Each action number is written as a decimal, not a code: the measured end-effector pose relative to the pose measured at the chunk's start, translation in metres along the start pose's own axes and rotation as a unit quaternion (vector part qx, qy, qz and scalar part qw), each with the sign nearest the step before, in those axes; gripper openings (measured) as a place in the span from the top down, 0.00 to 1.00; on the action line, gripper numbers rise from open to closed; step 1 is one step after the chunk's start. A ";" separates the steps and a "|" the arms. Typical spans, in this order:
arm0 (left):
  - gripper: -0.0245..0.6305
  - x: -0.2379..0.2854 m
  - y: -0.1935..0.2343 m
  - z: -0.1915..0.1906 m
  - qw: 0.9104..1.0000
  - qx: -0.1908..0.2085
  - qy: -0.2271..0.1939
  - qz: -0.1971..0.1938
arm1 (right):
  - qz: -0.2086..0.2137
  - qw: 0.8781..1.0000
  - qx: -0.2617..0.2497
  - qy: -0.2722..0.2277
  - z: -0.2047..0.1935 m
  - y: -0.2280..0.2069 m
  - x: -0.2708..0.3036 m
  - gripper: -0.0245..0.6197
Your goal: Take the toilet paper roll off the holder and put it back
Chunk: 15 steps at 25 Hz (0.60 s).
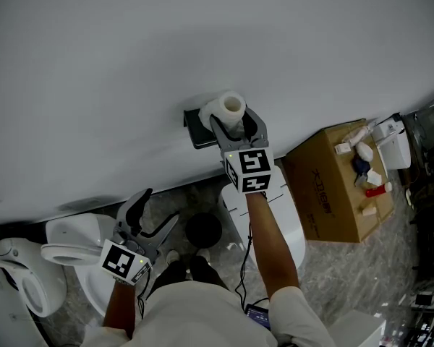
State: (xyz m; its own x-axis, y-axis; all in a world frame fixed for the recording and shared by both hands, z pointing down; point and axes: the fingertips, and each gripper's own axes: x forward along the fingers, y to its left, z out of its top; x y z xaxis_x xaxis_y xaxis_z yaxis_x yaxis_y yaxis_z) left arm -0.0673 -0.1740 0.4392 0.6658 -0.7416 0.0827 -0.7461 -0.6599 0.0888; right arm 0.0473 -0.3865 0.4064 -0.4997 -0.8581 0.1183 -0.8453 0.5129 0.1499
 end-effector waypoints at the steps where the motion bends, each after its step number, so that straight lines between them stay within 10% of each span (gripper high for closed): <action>1: 0.50 0.000 0.000 0.000 1.000 0.000 0.000 0.000 | 0.001 1.000 0.001 0.000 0.001 0.000 0.000 0.52; 15: 0.50 -0.001 0.005 0.003 1.000 0.000 -0.001 0.005 | 0.013 1.000 0.024 -0.009 0.004 0.004 -0.015 0.44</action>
State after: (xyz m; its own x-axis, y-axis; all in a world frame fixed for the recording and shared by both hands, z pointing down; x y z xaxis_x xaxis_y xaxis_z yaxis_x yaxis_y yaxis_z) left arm -0.0716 -0.1773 0.4365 0.6587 -0.7481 0.0809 -0.7523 -0.6530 0.0875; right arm 0.0508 -0.3712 0.4013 -0.5243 -0.8452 0.1039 -0.8399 0.5334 0.1002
